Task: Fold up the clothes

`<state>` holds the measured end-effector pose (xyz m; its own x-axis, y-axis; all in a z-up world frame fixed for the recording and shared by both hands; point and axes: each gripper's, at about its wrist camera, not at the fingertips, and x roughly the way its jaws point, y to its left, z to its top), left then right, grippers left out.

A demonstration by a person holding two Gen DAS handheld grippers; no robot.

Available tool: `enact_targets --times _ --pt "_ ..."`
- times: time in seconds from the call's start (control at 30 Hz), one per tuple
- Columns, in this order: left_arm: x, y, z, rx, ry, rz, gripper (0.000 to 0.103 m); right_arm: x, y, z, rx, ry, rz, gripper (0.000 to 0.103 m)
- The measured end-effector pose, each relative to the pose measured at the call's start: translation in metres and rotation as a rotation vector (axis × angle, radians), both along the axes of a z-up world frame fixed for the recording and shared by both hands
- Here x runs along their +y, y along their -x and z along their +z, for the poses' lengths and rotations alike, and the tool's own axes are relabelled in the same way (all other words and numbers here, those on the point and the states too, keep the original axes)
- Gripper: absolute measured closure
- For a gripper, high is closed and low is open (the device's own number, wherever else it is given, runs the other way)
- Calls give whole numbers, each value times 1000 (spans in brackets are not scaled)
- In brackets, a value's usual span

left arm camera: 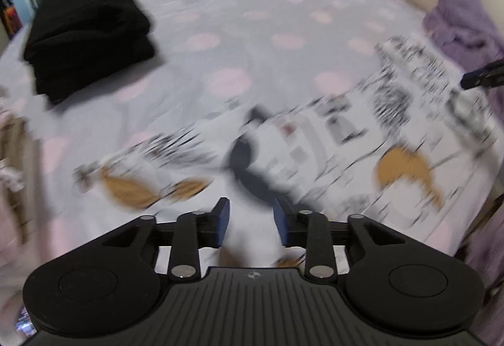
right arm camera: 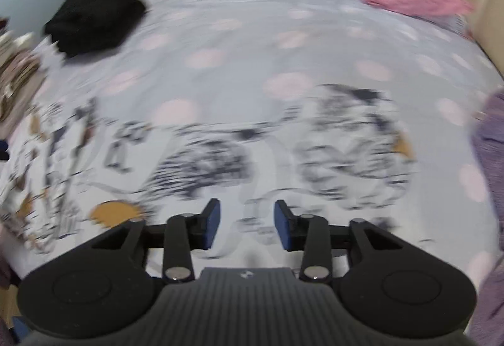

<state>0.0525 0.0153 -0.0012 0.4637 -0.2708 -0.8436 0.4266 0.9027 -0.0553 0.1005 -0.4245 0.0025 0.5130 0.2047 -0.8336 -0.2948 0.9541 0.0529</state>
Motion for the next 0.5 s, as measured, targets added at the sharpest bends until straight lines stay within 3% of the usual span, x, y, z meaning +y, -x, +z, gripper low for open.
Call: enact_targets --times 0.07,0.2,0.27,0.37,0.5 --pt "-26 -12 4 1 57 -30 59 -26 -13 0 -7 31 -12 60" --pt "-87 -45 6 2 150 -117 56 -69 -38 -3 0 26 -44 56" --pt "-122 -62 2 -3 155 -160 53 -86 -51 -8 9 18 -59 48" --pt "-170 -87 -9 4 170 -212 45 -107 -73 -18 29 3 -73 47" --pt "-230 -123 -31 21 191 -258 44 -127 -100 -38 66 -16 -76 46"
